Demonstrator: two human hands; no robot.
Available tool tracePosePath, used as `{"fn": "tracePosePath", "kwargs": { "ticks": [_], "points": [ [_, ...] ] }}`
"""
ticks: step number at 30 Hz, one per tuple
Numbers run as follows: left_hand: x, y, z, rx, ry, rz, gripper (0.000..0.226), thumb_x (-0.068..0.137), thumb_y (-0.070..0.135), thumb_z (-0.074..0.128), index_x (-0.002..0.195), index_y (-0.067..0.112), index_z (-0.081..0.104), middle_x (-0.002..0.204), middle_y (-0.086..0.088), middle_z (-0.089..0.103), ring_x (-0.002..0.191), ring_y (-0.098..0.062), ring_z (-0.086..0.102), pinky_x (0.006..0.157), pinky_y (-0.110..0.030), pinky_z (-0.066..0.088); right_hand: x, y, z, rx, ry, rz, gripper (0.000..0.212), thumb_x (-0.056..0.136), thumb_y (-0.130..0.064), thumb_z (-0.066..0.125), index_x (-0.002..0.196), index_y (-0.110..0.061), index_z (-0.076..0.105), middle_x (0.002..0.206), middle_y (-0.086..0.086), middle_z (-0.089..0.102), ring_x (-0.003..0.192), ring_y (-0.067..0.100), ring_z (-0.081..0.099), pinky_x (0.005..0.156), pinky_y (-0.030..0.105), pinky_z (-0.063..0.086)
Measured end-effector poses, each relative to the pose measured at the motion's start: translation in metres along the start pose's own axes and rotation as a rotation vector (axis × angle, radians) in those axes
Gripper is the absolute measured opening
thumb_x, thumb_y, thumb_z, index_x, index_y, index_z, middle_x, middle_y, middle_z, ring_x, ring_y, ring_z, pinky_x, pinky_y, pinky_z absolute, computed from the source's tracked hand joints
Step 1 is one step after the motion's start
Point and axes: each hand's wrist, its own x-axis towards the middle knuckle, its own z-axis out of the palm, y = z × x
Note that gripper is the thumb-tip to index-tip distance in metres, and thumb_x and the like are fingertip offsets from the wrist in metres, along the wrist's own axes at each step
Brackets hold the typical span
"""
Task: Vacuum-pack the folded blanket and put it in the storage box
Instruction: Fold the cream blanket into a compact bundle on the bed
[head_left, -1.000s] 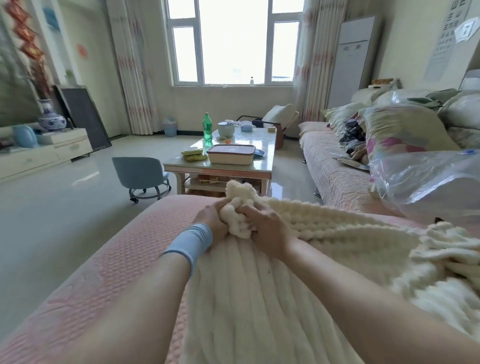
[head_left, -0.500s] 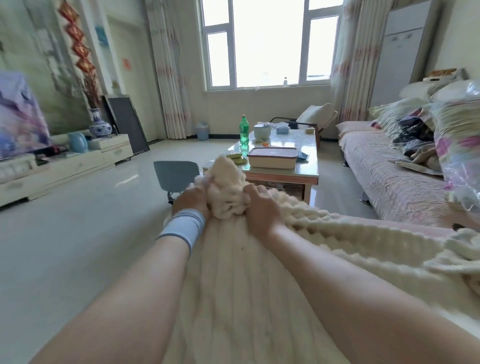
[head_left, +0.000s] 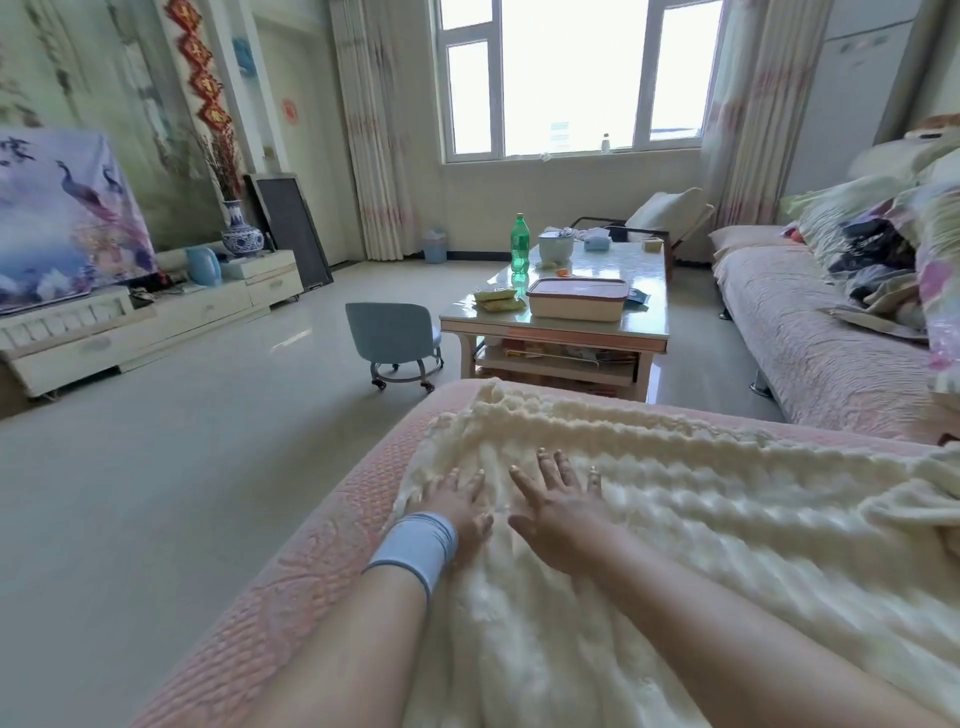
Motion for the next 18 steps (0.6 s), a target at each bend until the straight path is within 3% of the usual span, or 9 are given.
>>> {"fn": "tracePosePath", "kwargs": {
  "ticks": [7,9,12,15,16,18],
  "points": [
    [-0.091,0.005,-0.002,-0.069,0.211,0.059,0.051,0.09,0.043,0.055,0.136,0.032,0.037,0.142,-0.002,0.032,0.134,-0.024,0.03,0.11,-0.04,0.028,-0.085,-0.047,-0.019,0.023,0.034,-0.18,0.07,0.097,-0.05,0.045,0.157,-0.034,0.013,0.167,0.007,-0.007,0.154,0.025,-0.009,0.122,0.053,0.007],
    [-0.118,0.0,0.004,-0.078,0.198,0.053,0.042,0.087,0.041,0.055,0.125,0.028,0.044,0.132,-0.003,0.039,0.126,-0.025,0.037,0.106,-0.037,0.032,-0.116,-0.059,-0.015,0.017,0.096,-0.247,0.064,0.094,-0.052,0.043,0.153,-0.032,0.027,0.164,0.006,0.012,0.151,0.026,0.008,0.118,0.046,0.018],
    [-0.156,-0.012,0.017,-0.201,0.067,0.058,0.035,0.079,0.047,0.055,0.107,0.027,0.048,0.122,-0.004,0.048,0.111,-0.025,0.05,0.095,-0.038,0.043,-0.16,-0.073,-0.008,0.039,0.162,-0.358,0.064,0.085,-0.062,0.038,0.144,-0.037,0.039,0.14,0.001,0.04,0.133,0.024,0.035,0.107,0.04,0.036],
    [-0.185,-0.025,0.031,-0.177,-0.095,0.092,0.075,0.06,0.066,0.064,0.126,0.033,0.048,0.13,0.0,0.042,0.12,-0.023,0.046,0.101,-0.039,0.041,-0.192,-0.075,0.01,-0.001,0.035,-0.343,0.088,0.076,-0.071,0.044,0.152,-0.034,0.019,0.145,0.004,0.034,0.133,0.025,0.035,0.107,0.042,0.039],
    [-0.191,-0.03,0.034,-0.119,-0.142,0.109,0.086,0.059,0.065,0.07,0.136,0.034,0.043,0.136,0.001,0.038,0.127,-0.023,0.041,0.105,-0.038,0.039,-0.198,-0.073,0.016,-0.054,-0.026,-0.299,0.095,0.077,-0.066,0.048,0.155,-0.029,0.01,0.154,0.006,0.025,0.139,0.027,0.031,0.111,0.044,0.034],
    [-0.198,-0.034,0.038,0.033,-0.154,0.15,0.086,0.072,0.047,0.076,0.146,0.034,0.034,0.146,-0.003,0.032,0.135,-0.026,0.033,0.111,-0.036,0.032,-0.206,-0.069,0.025,-0.183,-0.085,-0.227,0.099,0.082,-0.047,0.058,0.158,-0.023,-0.001,0.163,0.008,0.013,0.147,0.03,0.021,0.118,0.051,0.021]
  ]
}}
